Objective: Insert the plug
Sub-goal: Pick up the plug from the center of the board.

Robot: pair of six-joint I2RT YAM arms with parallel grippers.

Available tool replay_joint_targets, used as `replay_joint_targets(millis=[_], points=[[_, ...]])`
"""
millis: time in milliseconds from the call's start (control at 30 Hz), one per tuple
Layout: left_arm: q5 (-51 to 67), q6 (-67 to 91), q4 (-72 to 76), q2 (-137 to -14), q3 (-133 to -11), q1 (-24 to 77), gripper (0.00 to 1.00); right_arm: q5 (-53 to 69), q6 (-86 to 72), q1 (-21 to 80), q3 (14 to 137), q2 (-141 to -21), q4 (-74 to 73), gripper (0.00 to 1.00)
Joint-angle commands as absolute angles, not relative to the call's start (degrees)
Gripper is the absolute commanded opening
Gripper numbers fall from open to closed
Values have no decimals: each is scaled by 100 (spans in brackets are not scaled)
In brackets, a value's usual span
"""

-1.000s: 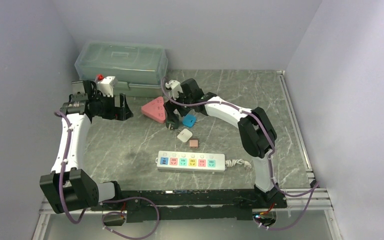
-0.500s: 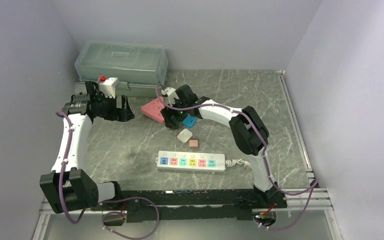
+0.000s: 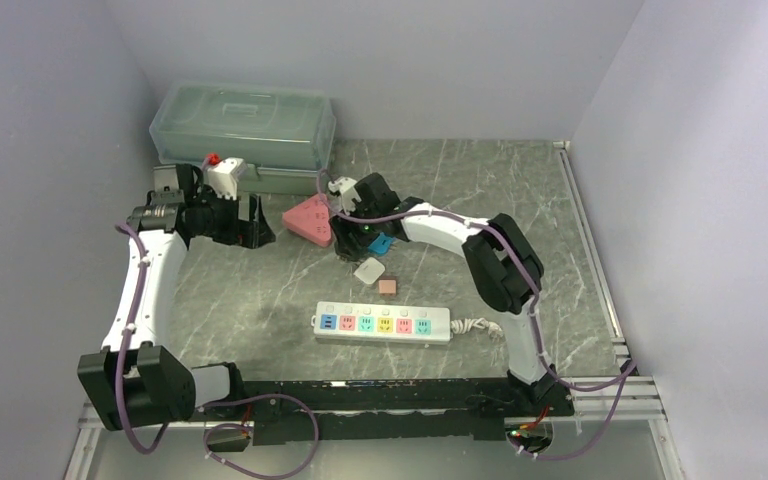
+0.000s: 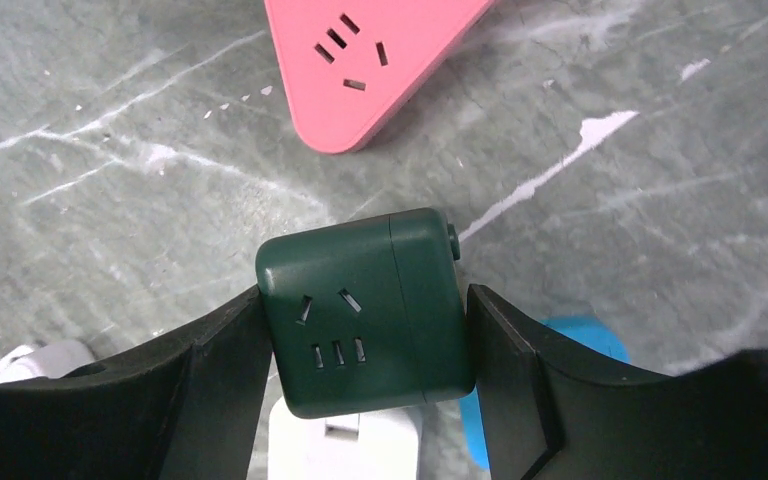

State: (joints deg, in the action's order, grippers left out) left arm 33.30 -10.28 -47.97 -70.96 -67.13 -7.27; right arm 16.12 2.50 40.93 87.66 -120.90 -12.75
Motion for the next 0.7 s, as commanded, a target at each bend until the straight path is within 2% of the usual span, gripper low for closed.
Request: replay_joint_targets(millis=[0, 267, 500, 667], points=[[3680, -1310, -4835, -6779, -6902, -586, 99, 1369, -394, 4140, 8541, -11102, -692, 61], [4966, -2985, -5042, -5963, -6895, -514, 99, 1413, -1292, 4470, 7413, -9492, 423, 62], [5181, -4432, -5571, -5475, -7382, -369, 99, 1139, -1902, 4841, 6799, -8571, 1212, 62], [5166, -4648, -4573, -4886, -7039, -164, 99, 636, -2447, 5132, 7160, -8514, 1268, 60]])
